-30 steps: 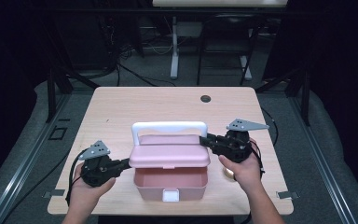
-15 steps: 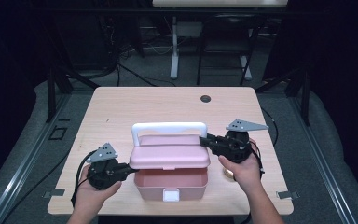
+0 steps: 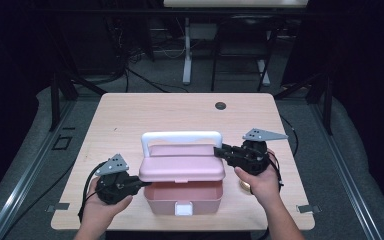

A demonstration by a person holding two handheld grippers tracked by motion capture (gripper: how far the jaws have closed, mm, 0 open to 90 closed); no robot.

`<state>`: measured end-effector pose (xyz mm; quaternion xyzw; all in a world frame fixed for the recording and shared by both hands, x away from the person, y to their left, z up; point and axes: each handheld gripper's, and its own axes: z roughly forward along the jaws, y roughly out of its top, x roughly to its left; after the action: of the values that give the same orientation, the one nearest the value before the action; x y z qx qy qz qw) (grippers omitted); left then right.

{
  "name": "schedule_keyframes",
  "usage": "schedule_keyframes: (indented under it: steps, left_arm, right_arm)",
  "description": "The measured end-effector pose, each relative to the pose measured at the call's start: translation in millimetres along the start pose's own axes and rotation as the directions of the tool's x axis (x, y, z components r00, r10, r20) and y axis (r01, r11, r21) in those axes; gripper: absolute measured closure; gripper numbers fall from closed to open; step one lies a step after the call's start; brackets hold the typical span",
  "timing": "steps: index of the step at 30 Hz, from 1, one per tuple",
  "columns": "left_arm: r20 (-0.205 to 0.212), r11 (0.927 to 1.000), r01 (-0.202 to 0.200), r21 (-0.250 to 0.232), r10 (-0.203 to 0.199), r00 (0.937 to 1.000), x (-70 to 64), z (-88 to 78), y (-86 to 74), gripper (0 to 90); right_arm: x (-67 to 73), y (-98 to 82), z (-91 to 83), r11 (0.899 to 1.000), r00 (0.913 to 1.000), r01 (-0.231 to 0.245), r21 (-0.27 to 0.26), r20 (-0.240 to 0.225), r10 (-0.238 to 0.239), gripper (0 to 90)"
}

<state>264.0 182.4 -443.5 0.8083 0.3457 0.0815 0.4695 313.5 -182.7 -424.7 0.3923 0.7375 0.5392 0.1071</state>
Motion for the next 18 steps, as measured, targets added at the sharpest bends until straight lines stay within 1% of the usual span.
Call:
schedule_keyframes:
  steps: [1, 8, 10, 13, 18]
  left_arm:
    - [0.0, 1.0, -0.006, 0.001, 0.006, 1.0, -0.1, -0.3, 0.3, 90.0]
    - [0.004, 1.0, -0.005, -0.001, 0.005, 1.0, -1.8, -0.9, 1.6, 90.0]
    - [-0.001, 0.9999, -0.013, -0.006, 0.013, 0.9999, -1.8, -1.2, 2.4, 90.0]
    - [-0.002, 0.9999, -0.011, -0.008, 0.011, 0.9999, -1.6, -1.4, 3.6, 90.0]
    - [0.001, 0.9998, -0.012, -0.017, 0.012, 0.9999, -0.1, -2.4, 6.7, 90.0]
  right_arm:
    - [0.0, 0.0, 0.0, 1.0, 1.0, -0.001, 0.0, 0.0, 0.001, 73.7]
    - [-1.6, -0.6, -0.1, 1.0, 0.9999, -0.014, 0.0, -0.002, 0.014, 73.3]
    - [-0.8, -0.5, -1.1, 1.0, 0.9999, -0.011, -0.003, 0.004, 0.011, 72.9]
    - [-0.3, 0.1, -4.4, 1.0, 0.9999, -0.006, -0.015, 0.012, 0.007, 72.4]
    - [-2.6, 0.3, -13.5, 0.999, 0.9991, -0.019, -0.038, 0.037, 0.021, 72.3]
